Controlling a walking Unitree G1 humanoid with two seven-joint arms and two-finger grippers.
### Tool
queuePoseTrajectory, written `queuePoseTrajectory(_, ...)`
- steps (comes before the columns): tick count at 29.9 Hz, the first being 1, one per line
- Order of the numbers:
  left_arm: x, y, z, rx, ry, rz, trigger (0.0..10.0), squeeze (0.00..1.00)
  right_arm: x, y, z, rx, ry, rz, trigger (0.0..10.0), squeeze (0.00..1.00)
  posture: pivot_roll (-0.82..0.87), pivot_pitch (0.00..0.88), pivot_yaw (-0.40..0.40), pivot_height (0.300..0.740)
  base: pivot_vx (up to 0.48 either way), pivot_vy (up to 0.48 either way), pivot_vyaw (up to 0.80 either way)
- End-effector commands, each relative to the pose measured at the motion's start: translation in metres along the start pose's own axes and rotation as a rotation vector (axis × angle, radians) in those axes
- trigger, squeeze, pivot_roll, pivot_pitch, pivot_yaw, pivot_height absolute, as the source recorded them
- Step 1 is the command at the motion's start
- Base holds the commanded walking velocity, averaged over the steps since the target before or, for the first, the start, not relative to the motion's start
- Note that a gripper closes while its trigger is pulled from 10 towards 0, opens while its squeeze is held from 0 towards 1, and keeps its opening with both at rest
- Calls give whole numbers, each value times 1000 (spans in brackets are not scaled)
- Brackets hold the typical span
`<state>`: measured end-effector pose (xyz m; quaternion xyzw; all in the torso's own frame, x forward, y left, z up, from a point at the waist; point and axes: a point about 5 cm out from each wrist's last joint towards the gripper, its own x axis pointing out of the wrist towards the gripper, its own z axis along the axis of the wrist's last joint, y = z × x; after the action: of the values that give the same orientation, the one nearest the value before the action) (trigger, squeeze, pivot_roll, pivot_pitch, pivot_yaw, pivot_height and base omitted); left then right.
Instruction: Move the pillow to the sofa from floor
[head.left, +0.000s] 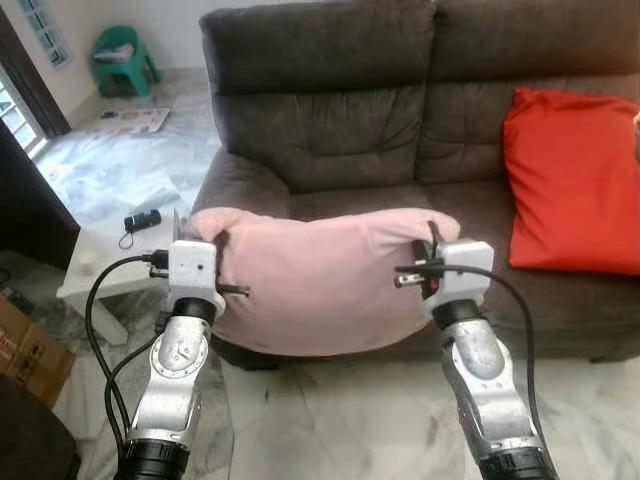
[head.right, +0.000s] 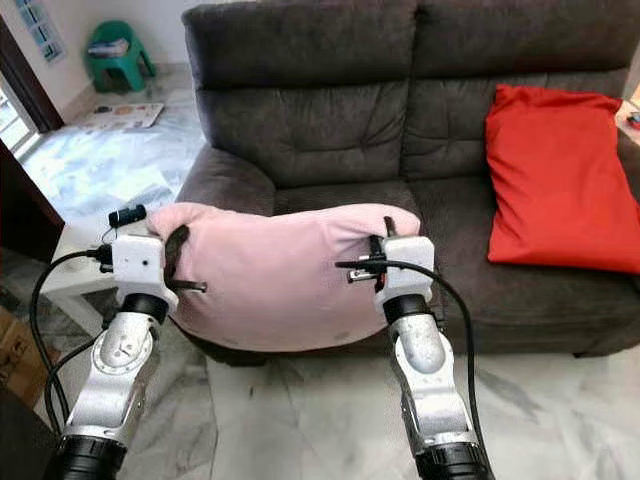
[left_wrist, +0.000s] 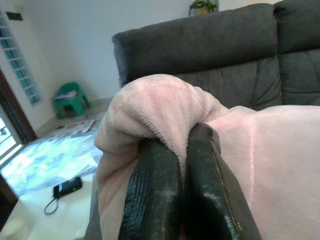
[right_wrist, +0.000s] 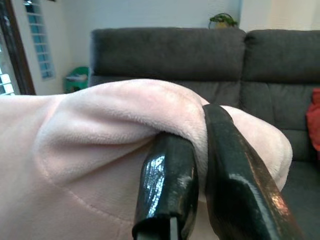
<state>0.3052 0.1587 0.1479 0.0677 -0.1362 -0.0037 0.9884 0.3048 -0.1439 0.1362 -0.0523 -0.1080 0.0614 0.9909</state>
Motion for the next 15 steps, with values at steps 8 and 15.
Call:
queuePoseTrajectory(8, 5, 1, 15, 8, -66, 5, 10000, 0, 10, 6, 30, -14, -138, 29, 10000, 0, -48, 44, 54, 740, 300, 0, 298)
queuePoseTrajectory(15, 7, 0, 17, 9, -73, 2, 10000, 0, 11, 6, 31, 27, -137, 32, 10000, 0, -50, 43, 54, 740, 305, 0, 222)
